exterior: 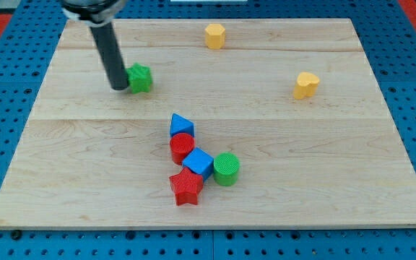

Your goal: Slide green star closer to the green circle

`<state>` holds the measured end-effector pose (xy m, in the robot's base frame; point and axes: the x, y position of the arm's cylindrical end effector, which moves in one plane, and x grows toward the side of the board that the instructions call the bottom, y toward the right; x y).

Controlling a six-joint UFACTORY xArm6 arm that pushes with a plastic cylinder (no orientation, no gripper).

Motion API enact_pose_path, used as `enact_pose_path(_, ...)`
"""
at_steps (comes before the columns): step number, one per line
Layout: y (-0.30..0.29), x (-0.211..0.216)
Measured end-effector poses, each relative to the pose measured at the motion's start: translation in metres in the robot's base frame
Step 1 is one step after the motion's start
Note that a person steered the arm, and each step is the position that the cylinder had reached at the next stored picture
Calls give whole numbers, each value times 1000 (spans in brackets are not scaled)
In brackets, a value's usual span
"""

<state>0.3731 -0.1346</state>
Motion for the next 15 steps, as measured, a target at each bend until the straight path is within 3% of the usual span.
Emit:
enact_pose_path(3, -19, -64)
enact_pose_path(4, 4, -46)
enact_pose_path(5, 46, -1)
enact_pose_path(8, 129, -15)
enact_pose_path(9, 159, -1)
enact_pose_path(13, 186, 151)
enact_pose_path(15, 181, 158)
